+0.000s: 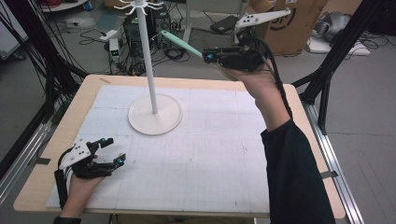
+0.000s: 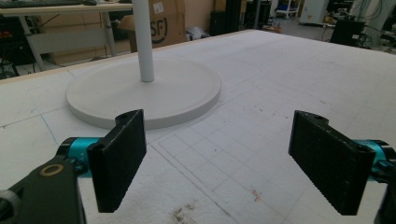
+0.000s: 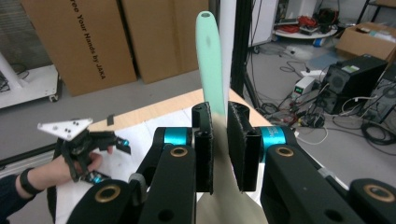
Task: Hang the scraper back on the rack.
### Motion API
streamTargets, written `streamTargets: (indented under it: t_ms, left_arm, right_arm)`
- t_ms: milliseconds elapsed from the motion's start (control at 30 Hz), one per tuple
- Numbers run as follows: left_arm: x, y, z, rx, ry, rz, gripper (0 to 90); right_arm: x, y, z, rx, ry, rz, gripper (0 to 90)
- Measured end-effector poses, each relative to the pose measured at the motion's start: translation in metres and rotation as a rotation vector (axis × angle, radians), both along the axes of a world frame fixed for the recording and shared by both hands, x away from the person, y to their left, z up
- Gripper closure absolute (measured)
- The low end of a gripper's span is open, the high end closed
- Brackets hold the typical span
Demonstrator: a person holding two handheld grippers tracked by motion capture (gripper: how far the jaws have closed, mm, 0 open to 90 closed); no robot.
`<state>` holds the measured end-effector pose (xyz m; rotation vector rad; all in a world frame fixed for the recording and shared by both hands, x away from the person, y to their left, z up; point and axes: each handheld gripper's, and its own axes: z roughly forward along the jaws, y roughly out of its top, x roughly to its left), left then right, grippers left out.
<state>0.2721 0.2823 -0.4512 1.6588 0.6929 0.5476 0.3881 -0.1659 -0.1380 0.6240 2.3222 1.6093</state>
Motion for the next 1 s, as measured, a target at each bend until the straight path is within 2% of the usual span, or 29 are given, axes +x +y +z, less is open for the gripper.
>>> streamTargets:
  t_ms: [167, 333, 600, 1000]
  left_arm:
    - [0.0, 0.0, 0.0, -0.002, -0.002, 0.001, 19.7]
    - [0.0, -0.001, 0.0, 0.0, -0.004, 0.001, 19.7]
    - [0.0, -0.001, 0.0, 0.003, -0.006, -0.001, 19.7]
    - [0.0, -0.001, 0.0, 0.006, -0.007, -0.005, 19.7]
  right_arm:
    - [0.005, 0.005, 0.014, 0.009, -0.015, -0.021, 81.7]
    - [0.015, 0.002, 0.02, 0.031, -0.01, -0.049, 81.7]
    - [0.031, 0.002, 0.022, 0.052, -0.003, -0.071, 81.8]
    - [0.037, 0.014, 0.022, 0.042, -0.009, -0.083, 81.7]
